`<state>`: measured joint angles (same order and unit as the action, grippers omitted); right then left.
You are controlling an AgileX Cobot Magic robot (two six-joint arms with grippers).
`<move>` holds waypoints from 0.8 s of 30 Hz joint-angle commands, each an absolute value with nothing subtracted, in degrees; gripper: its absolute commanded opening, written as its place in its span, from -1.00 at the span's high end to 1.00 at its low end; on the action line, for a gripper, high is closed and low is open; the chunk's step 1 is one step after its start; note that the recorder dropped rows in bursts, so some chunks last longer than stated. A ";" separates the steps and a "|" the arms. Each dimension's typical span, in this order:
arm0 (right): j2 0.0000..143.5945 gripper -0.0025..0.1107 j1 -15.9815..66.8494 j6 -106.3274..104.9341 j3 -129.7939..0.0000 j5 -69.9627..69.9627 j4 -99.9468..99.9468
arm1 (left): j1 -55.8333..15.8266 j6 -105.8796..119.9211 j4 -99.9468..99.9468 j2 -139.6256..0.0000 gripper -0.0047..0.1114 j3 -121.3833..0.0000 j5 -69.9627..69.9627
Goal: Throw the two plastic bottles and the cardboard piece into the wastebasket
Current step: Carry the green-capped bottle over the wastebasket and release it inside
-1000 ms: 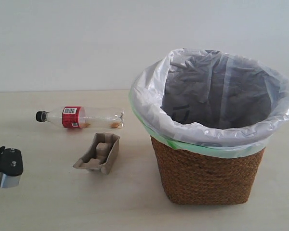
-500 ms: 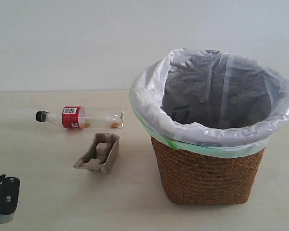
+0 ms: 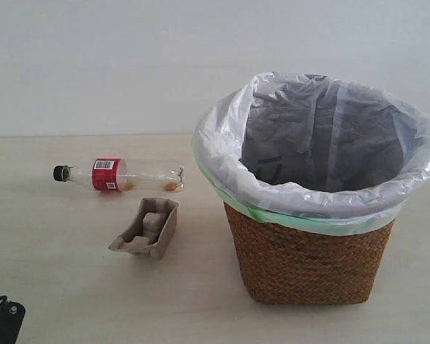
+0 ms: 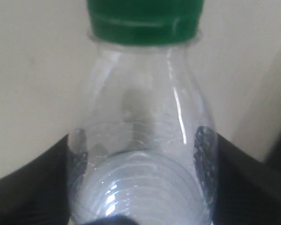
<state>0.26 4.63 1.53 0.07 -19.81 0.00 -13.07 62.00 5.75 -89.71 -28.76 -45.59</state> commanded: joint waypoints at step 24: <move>0.00 0.96 4.28 1.27 0.00 -19.38 -0.37 | -11.12 -42.11 70.47 -68.35 0.85 -53.76 -41.04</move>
